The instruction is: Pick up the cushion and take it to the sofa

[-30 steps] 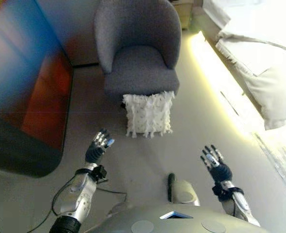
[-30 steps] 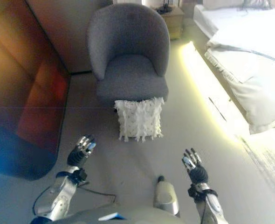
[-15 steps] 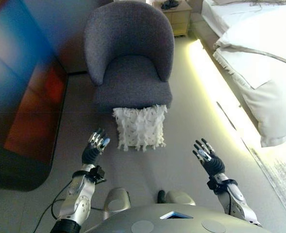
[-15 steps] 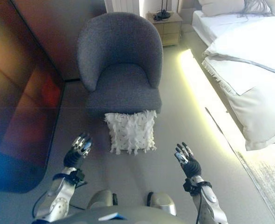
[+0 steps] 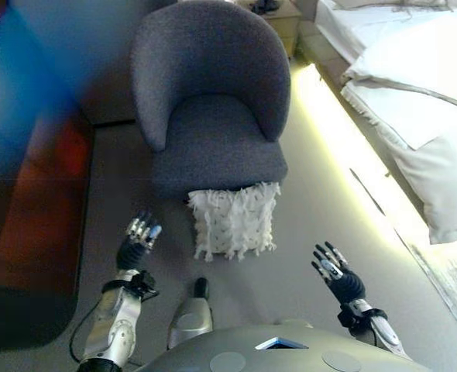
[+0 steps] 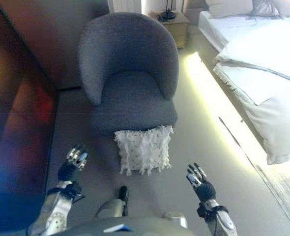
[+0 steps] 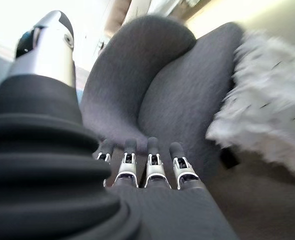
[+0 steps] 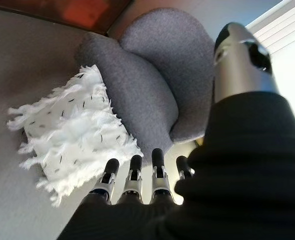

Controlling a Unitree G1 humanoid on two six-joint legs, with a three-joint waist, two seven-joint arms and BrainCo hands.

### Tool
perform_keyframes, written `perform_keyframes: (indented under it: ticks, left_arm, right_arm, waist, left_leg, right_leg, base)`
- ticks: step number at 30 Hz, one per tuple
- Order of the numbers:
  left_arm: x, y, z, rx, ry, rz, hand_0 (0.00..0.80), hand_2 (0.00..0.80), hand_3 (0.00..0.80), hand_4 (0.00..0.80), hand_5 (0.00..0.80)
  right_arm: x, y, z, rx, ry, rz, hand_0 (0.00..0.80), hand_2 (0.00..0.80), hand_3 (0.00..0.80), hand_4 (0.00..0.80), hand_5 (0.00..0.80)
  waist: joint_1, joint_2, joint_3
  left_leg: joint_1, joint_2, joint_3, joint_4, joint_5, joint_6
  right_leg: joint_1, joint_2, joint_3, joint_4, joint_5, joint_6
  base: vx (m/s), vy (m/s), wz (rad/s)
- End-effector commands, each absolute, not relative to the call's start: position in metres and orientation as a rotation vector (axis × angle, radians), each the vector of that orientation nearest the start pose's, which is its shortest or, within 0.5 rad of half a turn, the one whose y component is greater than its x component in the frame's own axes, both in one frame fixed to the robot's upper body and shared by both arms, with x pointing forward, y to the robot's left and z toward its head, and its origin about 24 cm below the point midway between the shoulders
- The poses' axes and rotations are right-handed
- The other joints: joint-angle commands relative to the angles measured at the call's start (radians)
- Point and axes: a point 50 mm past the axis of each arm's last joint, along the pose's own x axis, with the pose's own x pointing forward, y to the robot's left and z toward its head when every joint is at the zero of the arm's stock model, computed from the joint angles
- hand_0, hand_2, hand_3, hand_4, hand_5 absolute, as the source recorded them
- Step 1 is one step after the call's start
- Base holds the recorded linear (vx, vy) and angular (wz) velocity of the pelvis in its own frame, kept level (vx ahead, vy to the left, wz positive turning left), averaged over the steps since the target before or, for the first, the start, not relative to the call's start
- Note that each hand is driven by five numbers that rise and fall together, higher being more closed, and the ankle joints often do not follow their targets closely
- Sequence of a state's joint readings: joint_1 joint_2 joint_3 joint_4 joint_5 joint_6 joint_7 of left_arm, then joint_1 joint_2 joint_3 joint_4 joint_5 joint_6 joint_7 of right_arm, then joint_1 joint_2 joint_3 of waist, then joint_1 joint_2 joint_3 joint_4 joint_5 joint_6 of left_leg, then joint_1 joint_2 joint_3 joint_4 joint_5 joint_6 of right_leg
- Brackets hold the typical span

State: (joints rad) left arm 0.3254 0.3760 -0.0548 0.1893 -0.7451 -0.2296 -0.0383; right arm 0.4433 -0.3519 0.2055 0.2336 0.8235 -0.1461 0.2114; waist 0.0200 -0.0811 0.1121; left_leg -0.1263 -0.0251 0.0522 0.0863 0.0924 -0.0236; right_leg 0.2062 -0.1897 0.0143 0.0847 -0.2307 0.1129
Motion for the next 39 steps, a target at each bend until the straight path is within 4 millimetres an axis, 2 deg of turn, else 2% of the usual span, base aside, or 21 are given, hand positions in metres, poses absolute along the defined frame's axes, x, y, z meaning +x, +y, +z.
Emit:
perform_keyframes:
  ticks: [1,2,3,4,6,7,9,10,11,12,14,16,17,19,21,23,26,31,36,38,39]
  left_arm:
    - [0.162,0.245,-0.018,-0.342,0.170,0.181,0.000,0.000,0.000,0.000,0.000]
    - [0.163,0.247,-0.018,-0.334,0.167,0.178,0.000,0.000,0.000,0.000,0.000]
    - [0.167,0.247,-0.014,-0.323,0.148,0.161,0.000,0.000,0.000,0.000,0.000]
    - [0.169,0.246,-0.012,-0.311,0.136,0.153,0.000,0.000,0.000,0.000,0.000]
    - [0.173,0.245,-0.008,-0.286,0.124,0.140,0.000,0.000,0.000,0.000,0.000]
    - [0.175,0.245,-0.007,-0.276,0.125,0.138,0.000,0.000,0.000,0.000,0.000]
    - [0.180,0.245,-0.004,-0.264,0.123,0.137,0.000,0.000,0.000,0.000,0.000]
    - [0.181,0.245,-0.003,-0.265,0.121,0.135,0.000,0.000,0.000,0.000,0.000]
    - [0.183,0.245,-0.001,-0.267,0.120,0.130,0.000,0.000,0.000,0.000,0.000]
    - [0.183,0.245,0.000,-0.264,0.121,0.127,0.000,0.000,0.000,0.000,0.000]
    - [0.182,0.247,-0.001,-0.260,0.126,0.129,0.000,0.000,0.000,0.000,0.000]
    - [0.183,0.249,0.000,-0.261,0.123,0.150,0.000,0.000,0.000,0.000,0.000]
    - [0.184,0.250,0.001,-0.266,0.115,0.154,0.000,0.000,0.000,0.000,0.000]
    - [0.184,0.249,0.003,-0.266,0.108,0.155,0.000,0.000,0.000,0.000,0.000]
    - [0.184,0.247,0.003,-0.256,0.115,0.146,0.000,0.000,0.000,0.000,0.000]
    - [0.183,0.247,0.002,-0.254,0.129,0.143,0.000,0.000,0.000,0.000,0.000]
    - [0.181,0.250,-0.002,-0.257,0.150,0.148,0.000,0.000,0.000,0.000,0.000]
    - [0.175,0.254,-0.005,-0.258,0.171,0.156,0.000,0.000,0.000,0.000,0.000]
    - [0.169,0.260,-0.009,-0.258,0.186,0.206,0.000,0.000,0.000,0.000,0.000]
    - [0.166,0.263,-0.012,-0.267,0.196,0.242,0.000,0.000,0.000,0.000,0.000]
    - [0.165,0.265,-0.014,-0.282,0.199,0.267,0.000,0.000,0.000,0.000,0.000]
  right_arm:
    - [0.139,-0.210,-0.049,0.500,0.381,0.008,0.000,0.000,0.000,0.000,0.000]
    - [0.140,-0.210,-0.049,0.538,0.378,0.000,0.000,0.000,0.000,0.000,0.000]
    - [0.142,-0.205,-0.050,0.578,0.372,0.010,0.000,0.000,0.000,0.000,0.000]
    - [0.142,-0.201,-0.050,0.571,0.366,0.021,0.000,0.000,0.000,0.000,0.000]
    - [0.145,-0.197,-0.050,0.573,0.349,0.016,0.000,0.000,0.000,0.000,0.000]
    - [0.145,-0.195,-0.050,0.577,0.347,0.002,0.000,0.000,0.000,0.000,0.000]
    - [0.146,-0.192,-0.050,0.574,0.345,-0.014,0.000,0.000,0.000,0.000,0.000]
    - [0.146,-0.191,-0.051,0.570,0.346,-0.016,0.000,0.000,0.000,0.000,0.000]
    - [0.146,-0.191,-0.051,0.559,0.344,-0.020,0.000,0.000,0.000,0.000,0.000]
    - [0.145,-0.191,-0.052,0.550,0.342,-0.027,0.000,0.000,0.000,0.000,0.000]
    - [0.143,-0.192,-0.053,0.563,0.337,-0.039,0.000,0.000,0.000,0.000,0.000]
    - [0.141,-0.194,-0.053,0.575,0.334,-0.033,0.000,0.000,0.000,0.000,0.000]
    - [0.141,-0.195,-0.054,0.580,0.331,-0.033,0.000,0.000,0.000,0.000,0.000]
    - [0.142,-0.197,-0.055,0.584,0.330,-0.041,0.000,0.000,0.000,0.000,0.000]
    - [0.144,-0.198,-0.055,0.594,0.326,-0.060,0.000,0.000,0.000,0.000,0.000]
    - [0.145,-0.200,-0.055,0.598,0.325,-0.071,0.000,0.000,0.000,0.000,0.000]
    - [0.144,-0.202,-0.057,0.598,0.337,-0.069,0.000,0.000,0.000,0.000,0.000]
    - [0.137,-0.204,-0.060,0.612,0.364,-0.070,0.000,0.000,0.000,0.000,0.000]
    - [0.136,-0.205,-0.064,0.613,0.385,-0.069,0.000,0.000,0.000,0.000,0.000]
    - [0.138,-0.205,-0.065,0.582,0.406,-0.059,0.000,0.000,0.000,0.000,0.000]
    - [0.141,-0.206,-0.063,0.555,0.411,-0.036,0.000,0.000,0.000,0.000,0.000]
  waist:
    - [0.034,0.037,-0.022]
    - [0.037,0.029,-0.023]
    - [0.047,0.008,-0.029]
    - [0.054,-0.001,-0.038]
    - [0.059,0.010,-0.049]
    - [0.057,0.007,-0.049]
    - [0.053,0.025,-0.046]
    - [0.053,0.029,-0.045]
    - [0.054,0.037,-0.041]
    - [0.054,0.042,-0.037]
    - [0.046,0.047,-0.027]
    - [0.032,0.046,-0.014]
    - [0.026,0.042,-0.011]
    - [0.020,0.031,-0.009]
    - [0.012,0.015,-0.016]
    - [0.004,0.011,-0.018]
    - [-0.005,0.002,-0.029]
    - [-0.011,-0.007,-0.039]
    - [-0.010,-0.011,-0.045]
    - [-0.011,-0.004,-0.045]
    - [-0.019,0.002,-0.041]
  left_leg:
    - [-0.135,0.096,-0.024,-0.027,0.032,-0.027]
    - [-0.148,0.085,-0.019,0.004,0.019,-0.016]
    - [-0.137,0.058,-0.007,0.020,-0.007,0.020]
    - [-0.118,0.038,0.002,0.014,-0.022,0.045]
    - [-0.073,0.005,0.010,0.001,-0.049,0.086]
    - [-0.044,-0.023,0.008,0.007,-0.081,0.098]
    - [-0.003,-0.044,0.007,0.013,-0.110,0.120]
    - [0.008,-0.048,0.006,0.014,-0.115,0.123]
    - [0.027,-0.054,0.002,0.014,-0.119,0.124]
    - [0.047,-0.058,0.003,0.012,-0.123,0.118]
    - [0.079,-0.055,0.004,0.008,-0.133,0.111]
    - [0.114,-0.044,0.011,0.002,-0.154,0.098]
    - [0.110,-0.039,0.019,0.005,-0.150,0.096]
    - [0.123,-0.041,0.014,0.007,-0.172,0.086]
    - [0.136,-0.049,0.001,0.014,-0.203,0.079]
    - [0.157,-0.044,-0.007,0.015,-0.225,0.074]
    - [0.183,-0.042,-0.003,0.022,-0.254,0.073]
    - [0.207,-0.030,-0.006,0.052,-0.293,0.072]
    - [0.245,0.011,-0.008,0.095,-0.336,0.046]
    - [0.252,0.039,-0.004,0.125,-0.314,0.033]
    - [0.255,0.063,-0.007,0.168,-0.271,0.018]
  right_leg:
    - [0.023,0.077,-0.034,0.074,0.049,-0.039]
    - [0.021,0.062,-0.046,0.106,0.067,-0.027]
    - [0.015,0.015,-0.080,0.181,0.145,0.004]
    - [-0.004,-0.020,-0.103,0.258,0.221,0.017]
    - [-0.084,-0.076,-0.119,0.482,0.317,0.022]
    - [-0.135,-0.110,-0.110,0.594,0.326,0.022]
    - [-0.231,-0.135,-0.109,0.714,0.323,-0.001]
    - [-0.255,-0.136,-0.113,0.723,0.319,-0.007]
    - [-0.281,-0.133,-0.126,0.701,0.299,-0.021]
    - [-0.296,-0.128,-0.150,0.621,0.273,-0.030]
    - [-0.312,-0.113,-0.169,0.504,0.265,-0.025]
    - [-0.333,-0.118,-0.185,0.339,0.300,-0.005]
    - [-0.336,-0.120,-0.198,0.229,0.344,-0.002]
    - [-0.328,-0.127,-0.183,0.102,0.392,0.028]
    - [-0.347,-0.134,-0.148,-0.023,0.455,0.061]
    - [-0.350,-0.129,-0.135,-0.090,0.479,0.074]
    - [-0.357,-0.131,-0.138,-0.132,0.505,0.087]
    - [-0.357,-0.146,-0.121,-0.123,0.511,0.092]
    - [-0.359,-0.138,-0.126,-0.090,0.474,0.093]
    - [-0.364,-0.111,-0.133,-0.046,0.435,0.085]
    - [-0.374,-0.091,-0.119,-0.007,0.415,0.068]
  base:
    - [0.326,0.246,0.05]
    - [0.340,0.224,0.06]
    - [0.347,0.231,0.01]
    - [0.383,0.284,-0.13]
    - [0.377,0.336,-0.17]
    - [0.367,0.337,-0.12]
    - [0.292,0.280,0.02]
    - [0.252,0.196,0.08]
    - [0.274,0.098,0.00]
    - [0.304,0.047,-0.21]
    - [0.268,-0.033,-0.27]
    - [0.205,-0.098,-0.15]
    - [0.163,-0.117,-0.19]
    - [0.193,-0.103,-0.15]
    - [0.274,-0.101,-0.07]
    - [0.294,-0.085,0.01]
    - [0.296,-0.080,0.36]
    - [0.302,-0.146,0.06]
    - [0.316,-0.277,0.14]
    - [0.322,-0.308,0.00]
    - [0.289,-0.299,-0.03]
